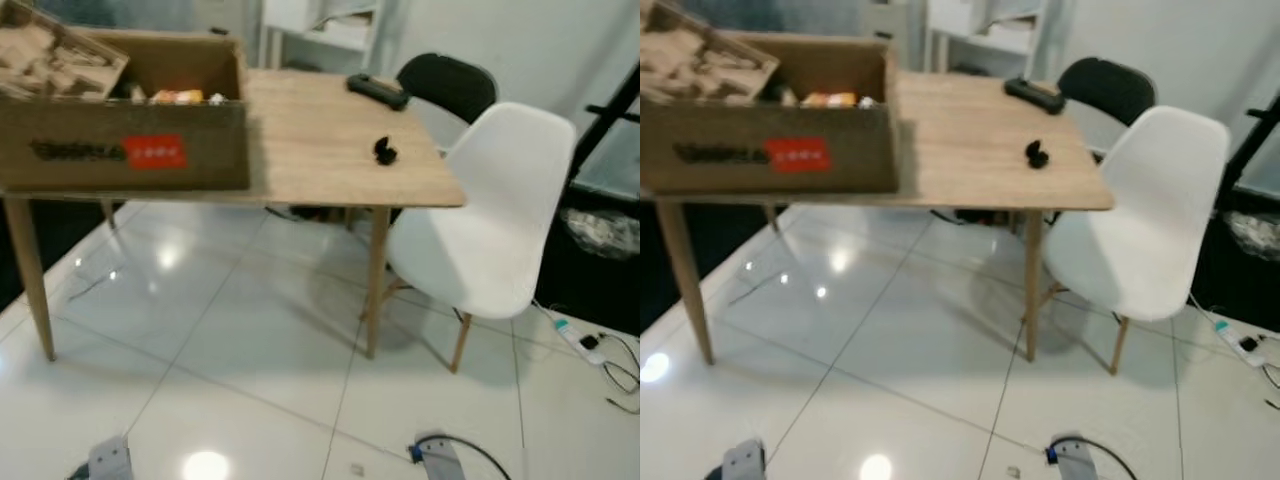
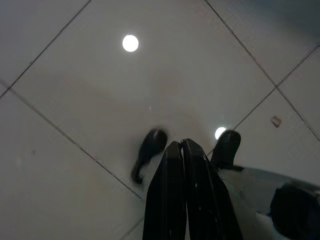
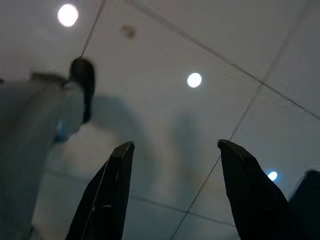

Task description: Picking trash to rubbish bin

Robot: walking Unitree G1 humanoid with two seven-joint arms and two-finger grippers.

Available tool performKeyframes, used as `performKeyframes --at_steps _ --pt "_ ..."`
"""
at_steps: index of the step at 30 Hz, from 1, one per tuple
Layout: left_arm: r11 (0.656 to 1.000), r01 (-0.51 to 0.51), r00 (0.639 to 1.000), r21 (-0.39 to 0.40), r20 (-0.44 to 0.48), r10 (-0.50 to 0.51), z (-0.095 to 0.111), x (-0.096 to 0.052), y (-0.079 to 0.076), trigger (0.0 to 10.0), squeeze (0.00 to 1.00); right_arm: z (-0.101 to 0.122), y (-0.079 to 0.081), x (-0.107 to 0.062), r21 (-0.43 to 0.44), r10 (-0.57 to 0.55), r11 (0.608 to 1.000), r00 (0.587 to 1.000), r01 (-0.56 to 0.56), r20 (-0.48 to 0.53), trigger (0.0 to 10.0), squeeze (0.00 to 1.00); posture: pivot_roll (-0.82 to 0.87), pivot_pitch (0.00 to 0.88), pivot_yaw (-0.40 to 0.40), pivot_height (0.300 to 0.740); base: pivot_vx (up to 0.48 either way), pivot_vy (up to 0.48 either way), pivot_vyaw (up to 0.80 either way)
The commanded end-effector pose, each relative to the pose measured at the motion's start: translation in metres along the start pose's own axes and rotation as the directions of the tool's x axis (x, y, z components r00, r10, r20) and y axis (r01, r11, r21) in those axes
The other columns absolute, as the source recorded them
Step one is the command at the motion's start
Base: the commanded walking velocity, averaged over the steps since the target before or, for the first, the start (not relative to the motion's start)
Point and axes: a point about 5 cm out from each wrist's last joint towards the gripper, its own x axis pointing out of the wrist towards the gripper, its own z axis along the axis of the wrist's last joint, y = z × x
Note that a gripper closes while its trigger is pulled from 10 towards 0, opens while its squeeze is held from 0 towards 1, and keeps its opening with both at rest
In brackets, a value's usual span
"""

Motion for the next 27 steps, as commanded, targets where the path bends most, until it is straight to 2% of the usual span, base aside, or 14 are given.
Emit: performKeyframes --at_steps 1,20,27 --pt "1.000 -0.015 0.999 0.020 -0.041 0.016 -0.012 -0.002 0.004 10.0 0.00 -0.013 0.006 -0.001 -0.002 0.017 1.000 0.999 -0.018 -0.043 10.0 0.00 0.12 0.061 -0.062 0.740 0.000 0.000 -0.79" --pt "0.999 -0.017 0.999 0.045 -0.051 0.019 -0.017 -0.003 0.006 10.0 0.00 -0.014 0.011 0.000 -0.040 0.030 0.999 0.998 -0.032 -0.054 10.0 0.00 0.14 0.066 -0.063 0.740 0.000 0.000 -0.79" --pt "0.998 -0.022 0.998 0.050 -0.064 0.025 -0.024 -0.004 0.005 10.0 0.00 -0.014 0.011 0.000 -0.048 0.031 0.998 0.998 -0.033 -0.057 10.0 0.00 0.14 0.072 -0.069 0.740 0.000 0.000 -0.79"
